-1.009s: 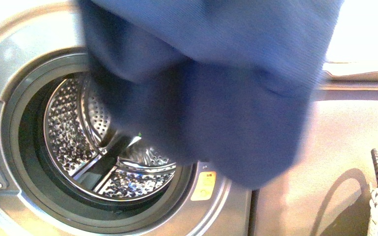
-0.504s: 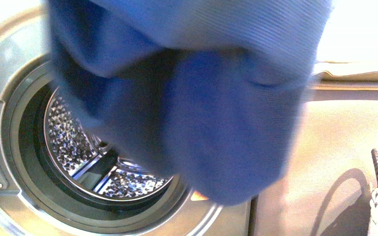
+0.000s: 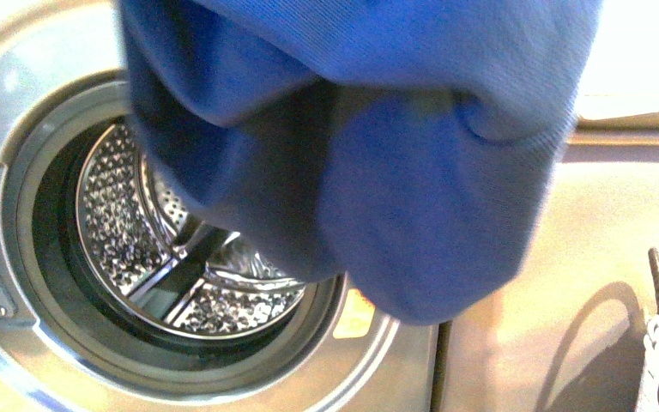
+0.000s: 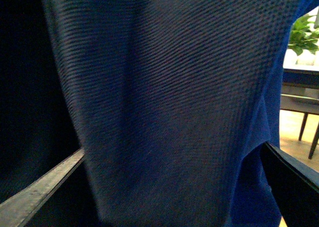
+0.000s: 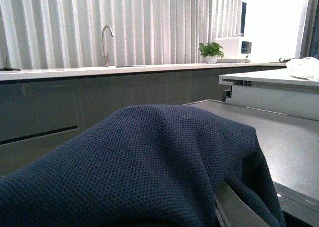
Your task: Put clothes into washing machine
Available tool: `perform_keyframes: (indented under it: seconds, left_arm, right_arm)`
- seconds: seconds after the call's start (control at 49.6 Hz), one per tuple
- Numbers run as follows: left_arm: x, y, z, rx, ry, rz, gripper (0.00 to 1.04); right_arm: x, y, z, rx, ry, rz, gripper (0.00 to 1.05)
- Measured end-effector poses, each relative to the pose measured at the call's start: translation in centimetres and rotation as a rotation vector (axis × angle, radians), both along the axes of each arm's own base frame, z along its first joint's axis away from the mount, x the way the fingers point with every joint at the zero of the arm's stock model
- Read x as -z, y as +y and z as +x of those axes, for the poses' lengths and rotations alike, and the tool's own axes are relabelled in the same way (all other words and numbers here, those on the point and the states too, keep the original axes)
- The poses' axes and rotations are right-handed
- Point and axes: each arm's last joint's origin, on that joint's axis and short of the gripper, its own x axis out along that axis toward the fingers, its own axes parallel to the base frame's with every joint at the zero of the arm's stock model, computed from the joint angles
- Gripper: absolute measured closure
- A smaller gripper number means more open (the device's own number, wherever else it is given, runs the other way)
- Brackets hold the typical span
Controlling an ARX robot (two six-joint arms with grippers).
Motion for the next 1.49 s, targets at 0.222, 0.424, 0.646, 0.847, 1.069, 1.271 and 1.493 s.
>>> perform_keyframes:
  seconds: [0.222, 0.424, 0.646, 0.847, 1.069, 1.271, 1.493]
  left_arm:
    - [-1.0, -2.4, 0.3, 0.084, -0.058, -0.009, 0.07]
    - [-1.3, -5.1, -0.7, 0.213, -0.089, -0.021, 0.07]
    - [-1.9, -9.5, 0.1, 0.143, -0.061, -0.015, 0.07]
    - [-2.6, -12.0, 2.3, -0.058, -0.08, -0.063, 0.07]
    - [-3.8, -13.2, 4.5, -0.425, -0.084, -0.192, 0.07]
    - [-2.7, -14.2, 3.1, -0.645, -0.148, -0.176, 0.07]
    - [-1.2, -13.7, -0.2, -0.832, -0.183, -0.051, 0.07]
  right_arm:
    - [0.0, 0.0, 0.0, 0.0, 0.0, 0.0, 0.97]
    - [0.0, 0.0, 0.0, 0.0, 0.0, 0.0, 0.97]
    - [0.0, 0.0, 0.0, 0.0, 0.0, 0.0, 0.97]
    - [0.0, 0.0, 0.0, 0.001, 0.0, 0.0, 0.97]
    - [0.0, 0.0, 0.0, 0.007, 0.001, 0.002, 0.97]
    - [0.0, 0.0, 0.0, 0.006, 0.0, 0.003, 0.97]
    - [0.0, 0.0, 0.0, 0.006, 0.0, 0.002, 0.97]
